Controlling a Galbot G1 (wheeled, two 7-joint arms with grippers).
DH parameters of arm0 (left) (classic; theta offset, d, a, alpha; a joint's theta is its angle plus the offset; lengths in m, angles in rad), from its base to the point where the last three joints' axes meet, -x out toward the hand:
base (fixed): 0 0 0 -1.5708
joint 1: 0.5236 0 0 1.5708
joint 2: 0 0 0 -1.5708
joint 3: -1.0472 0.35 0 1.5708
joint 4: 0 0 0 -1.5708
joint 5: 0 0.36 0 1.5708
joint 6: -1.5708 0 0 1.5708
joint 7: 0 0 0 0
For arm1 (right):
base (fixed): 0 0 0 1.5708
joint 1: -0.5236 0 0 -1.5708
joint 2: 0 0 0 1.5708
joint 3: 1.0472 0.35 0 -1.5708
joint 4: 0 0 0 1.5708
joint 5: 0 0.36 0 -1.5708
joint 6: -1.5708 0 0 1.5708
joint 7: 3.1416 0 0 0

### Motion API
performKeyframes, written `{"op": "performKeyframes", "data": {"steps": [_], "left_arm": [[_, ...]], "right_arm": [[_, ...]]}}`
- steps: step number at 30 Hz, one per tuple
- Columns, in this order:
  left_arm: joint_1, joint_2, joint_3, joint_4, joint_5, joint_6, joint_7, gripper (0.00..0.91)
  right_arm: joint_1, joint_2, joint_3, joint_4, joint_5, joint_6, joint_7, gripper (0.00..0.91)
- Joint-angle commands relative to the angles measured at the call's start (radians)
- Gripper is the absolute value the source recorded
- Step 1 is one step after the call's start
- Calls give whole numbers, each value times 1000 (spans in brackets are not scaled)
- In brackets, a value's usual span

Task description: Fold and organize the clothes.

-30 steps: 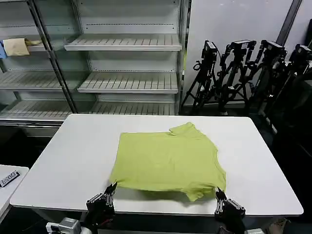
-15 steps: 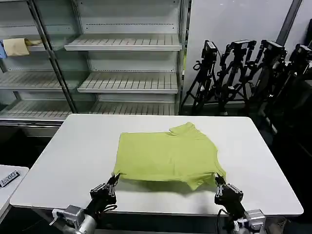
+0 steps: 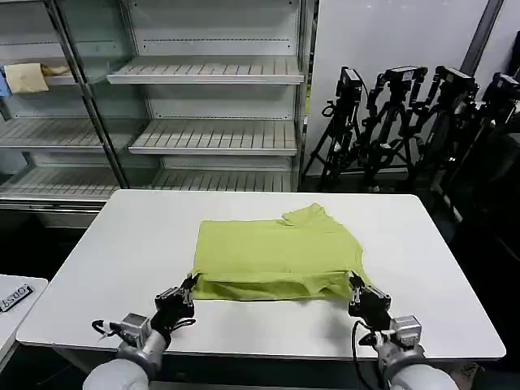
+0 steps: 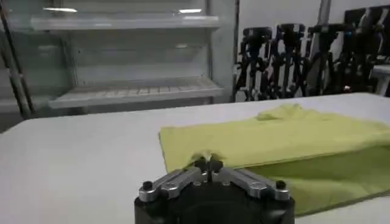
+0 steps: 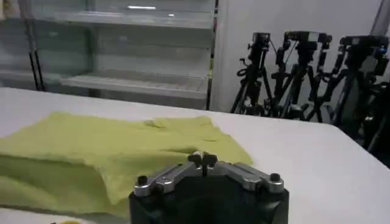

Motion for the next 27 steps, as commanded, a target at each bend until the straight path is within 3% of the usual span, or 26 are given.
{"op": "performKeyframes", "data": {"steps": [1, 13, 14, 15, 16, 17, 18, 24, 27], "left_arm": [[-73, 5, 34, 75, 3, 7, 2, 30], [-109, -32, 64, 127, 33, 5, -12, 30], [-110, -34, 63, 129, 34, 5, -12, 252], [-110, -35, 64, 130, 36, 4, -12, 554], [-111, -37, 64, 132, 36, 4, -12, 907], [-111, -37, 64, 132, 36, 4, -12, 907], [-111, -39, 65, 133, 36, 5, -12, 907], [-99, -44, 60, 117, 31, 5, -8, 907], [-79, -43, 51, 95, 29, 5, -9, 907]], "right_arm": [[60, -14, -14, -56, 13, -10, 3, 0], [145, 3, -63, -192, -85, 39, -27, 0], [148, 6, -66, -198, -88, 40, -27, 0], [151, 8, -69, -204, -91, 41, -27, 0], [154, 11, -72, -214, -93, 41, -27, 272], [155, 12, -74, -216, -94, 41, -27, 272], [156, 15, -77, -222, -97, 40, -26, 907], [149, 28, -83, -224, -110, 24, -24, 907], [132, 33, -75, -207, -117, 60, -21, 907]]}}
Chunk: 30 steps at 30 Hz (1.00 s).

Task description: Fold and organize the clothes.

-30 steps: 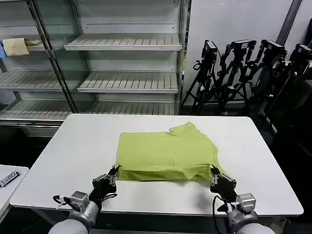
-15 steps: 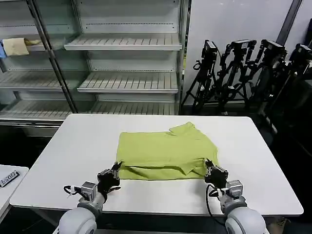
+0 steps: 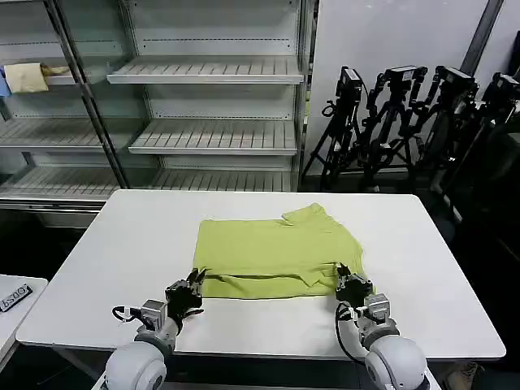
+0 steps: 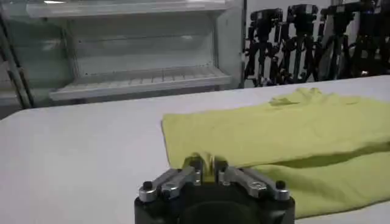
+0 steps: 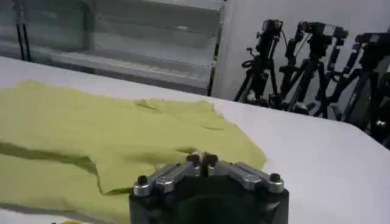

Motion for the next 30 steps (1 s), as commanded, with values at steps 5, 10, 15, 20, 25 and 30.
{"op": "performKeyframes", "data": {"steps": [5, 10, 15, 20, 25, 30], "left_arm": [[76, -7, -31, -66, 2, -1, -2, 907], [128, -12, -51, -84, 2, -2, -5, 907], [134, -13, -47, -57, -2, 2, -15, 907], [112, -15, -40, -26, -20, 11, -25, 907], [102, -16, -30, -15, -25, 18, -25, 40], [95, -14, -20, -1, -31, 10, -23, 20]], "right_arm": [[-44, 0, 24, 41, -23, 65, -1, 907], [-139, -7, 97, 111, -2, 59, 4, 907], [-202, 5, 151, 125, 37, 19, 21, 907], [-218, 4, 185, 111, 110, -48, 34, 907], [-216, -4, 183, 104, 162, -91, 28, 715], [-192, -6, 154, 89, 186, -105, 25, 0]]}}
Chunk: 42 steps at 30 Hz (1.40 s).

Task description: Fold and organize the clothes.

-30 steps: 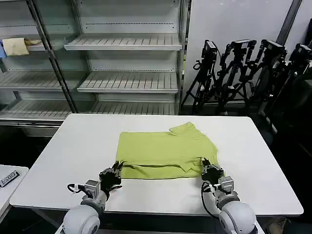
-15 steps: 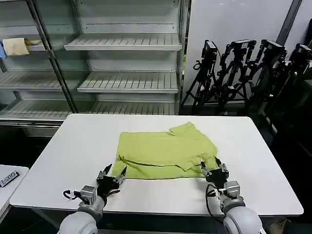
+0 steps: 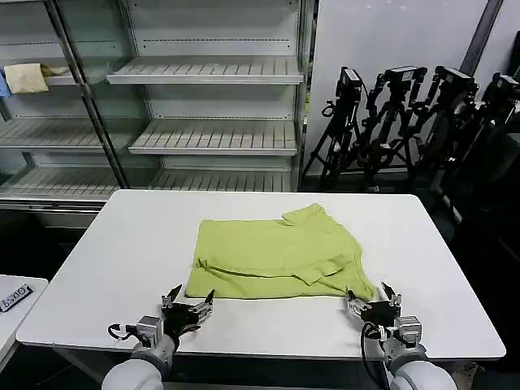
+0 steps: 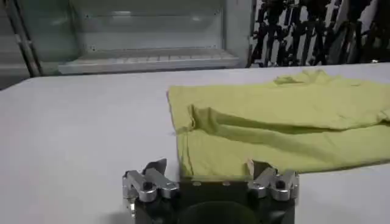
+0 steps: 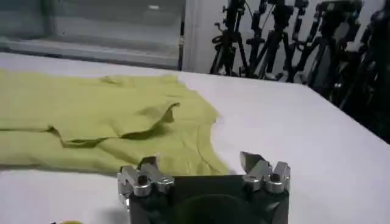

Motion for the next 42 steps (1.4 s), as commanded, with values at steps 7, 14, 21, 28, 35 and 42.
{"op": "performKeyframes", "data": {"steps": [7, 14, 21, 28, 35, 42], "left_arm": [[-2, 1, 0, 27, -45, 11, -3, 20], [-5, 3, -4, 30, -62, 12, -6, 20], [4, 4, -11, 18, -64, 9, -5, 20], [40, 9, -30, -31, -68, 6, -5, 20], [140, 35, -76, -140, -53, 5, -9, 20], [266, 65, -156, -241, -43, 5, -12, 20]], "right_arm": [[-2, -2, -8, -12, 66, -32, 1, 0], [1, -6, -16, -13, 67, -27, -5, 0], [-13, -10, -12, 3, 70, -23, -13, 0], [-47, -9, -7, 40, 69, -18, -15, 0], [-147, -19, 15, 135, 63, -19, -13, 0], [-259, -20, 33, 245, 34, -15, -16, 0]]}}
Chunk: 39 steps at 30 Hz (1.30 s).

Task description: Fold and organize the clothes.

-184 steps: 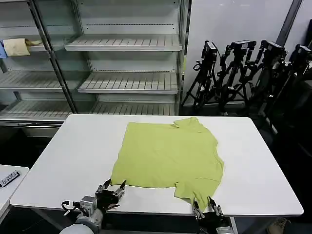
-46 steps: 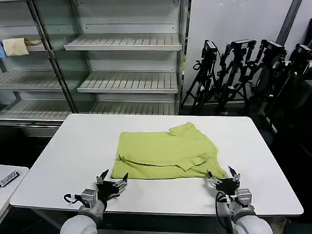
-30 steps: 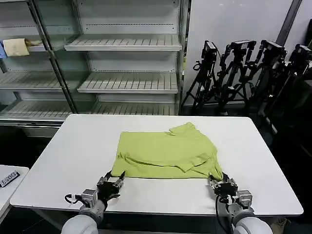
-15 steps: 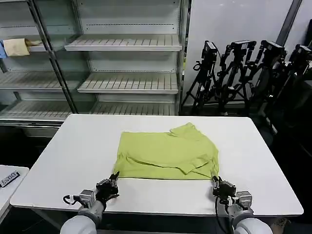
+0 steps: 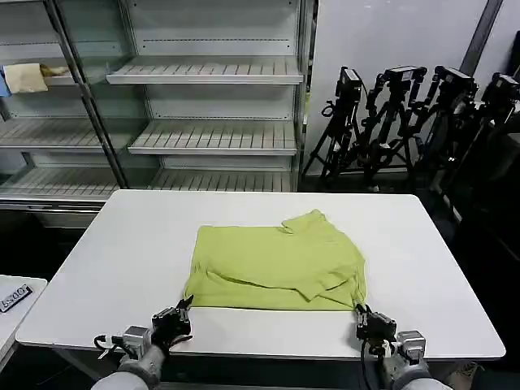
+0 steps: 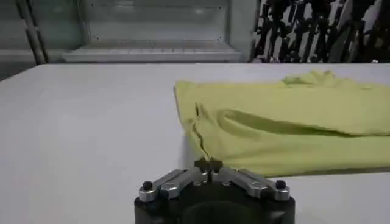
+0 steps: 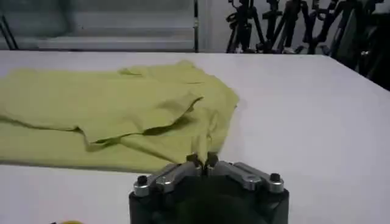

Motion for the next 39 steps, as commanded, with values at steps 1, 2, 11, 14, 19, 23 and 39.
{"op": "performKeyframes", "data": {"steps": [1, 2, 11, 14, 19, 23, 39], "left_arm": [[126, 21, -68, -112, 7, -5, -2, 20], [135, 25, -79, -116, 6, -5, -2, 20], [229, 43, -125, -164, 24, -2, -1, 20], [245, 39, -131, -171, 38, 5, -3, 252], [264, 40, -147, -176, 59, 14, -3, 907], [267, 41, -162, -188, 66, 13, -6, 907], [133, 75, -162, -149, 13, 15, -39, 907]], "right_arm": [[-90, 1, 11, 88, -9, 3, 3, 0], [-110, -1, 10, 103, -16, 5, 1, 0], [-196, -11, 8, 165, -66, 8, -7, 0], [-211, -13, 9, 179, -81, 2, -11, 736], [-216, -17, 20, 191, -120, -23, -12, 907], [-207, -20, 43, 207, -119, -11, -13, 907], [-13, -78, 123, 164, 17, -25, 23, 907]]}}
